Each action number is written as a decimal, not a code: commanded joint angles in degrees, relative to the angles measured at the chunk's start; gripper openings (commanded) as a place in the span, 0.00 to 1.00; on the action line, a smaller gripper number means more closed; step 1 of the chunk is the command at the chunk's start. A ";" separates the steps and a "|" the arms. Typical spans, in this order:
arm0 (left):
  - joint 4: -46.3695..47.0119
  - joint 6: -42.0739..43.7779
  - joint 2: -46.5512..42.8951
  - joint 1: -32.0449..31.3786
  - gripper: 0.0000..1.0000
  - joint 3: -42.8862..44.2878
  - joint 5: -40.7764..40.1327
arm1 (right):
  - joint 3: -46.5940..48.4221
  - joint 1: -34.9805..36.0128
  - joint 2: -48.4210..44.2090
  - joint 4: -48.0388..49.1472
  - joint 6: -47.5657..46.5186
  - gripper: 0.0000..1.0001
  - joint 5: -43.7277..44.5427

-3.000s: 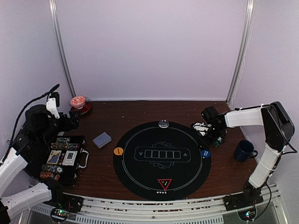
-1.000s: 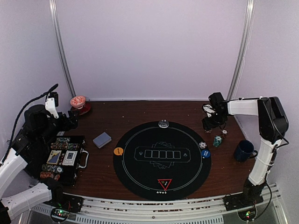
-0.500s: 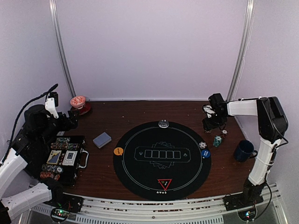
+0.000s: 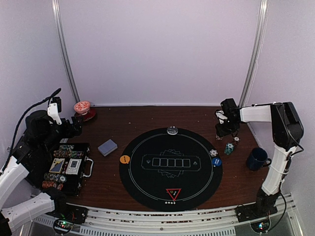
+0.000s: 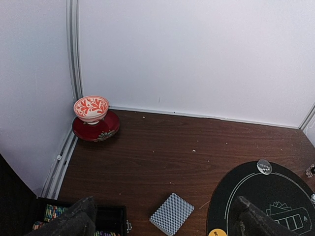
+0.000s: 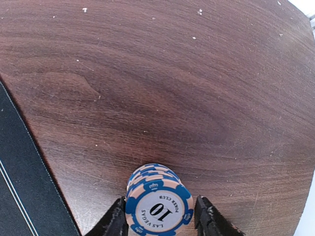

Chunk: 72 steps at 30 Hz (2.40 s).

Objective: Distribute texas hold em gaming equipment
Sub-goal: Pick up the pile of poker chips from the pile of poker chips, then place the poker chips pile in the big blind area.

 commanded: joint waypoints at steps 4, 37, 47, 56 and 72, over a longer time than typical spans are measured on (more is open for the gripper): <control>2.57 -0.50 -0.34 0.59 0.98 -0.40 0.64 | -0.27 -0.35 0.05 -0.10 -0.34 0.40 -1.34; 2.63 -0.62 0.02 1.86 0.98 -0.49 -0.13 | 3.28 24.11 -13.18 -1.16 -9.03 0.28 -4.99; 2.96 -0.68 -1.16 2.92 0.98 -0.75 -0.63 | 15.59 44.33 0.37 -4.47 -12.43 0.28 -6.43; 2.96 -0.68 -0.75 3.37 0.98 -0.66 -0.26 | 31.06 54.05 16.96 -7.39 -9.92 0.29 -2.13; 2.96 -0.77 -0.61 3.55 0.98 -0.56 0.47 | 50.64 56.30 34.50 -11.56 -4.28 0.30 1.91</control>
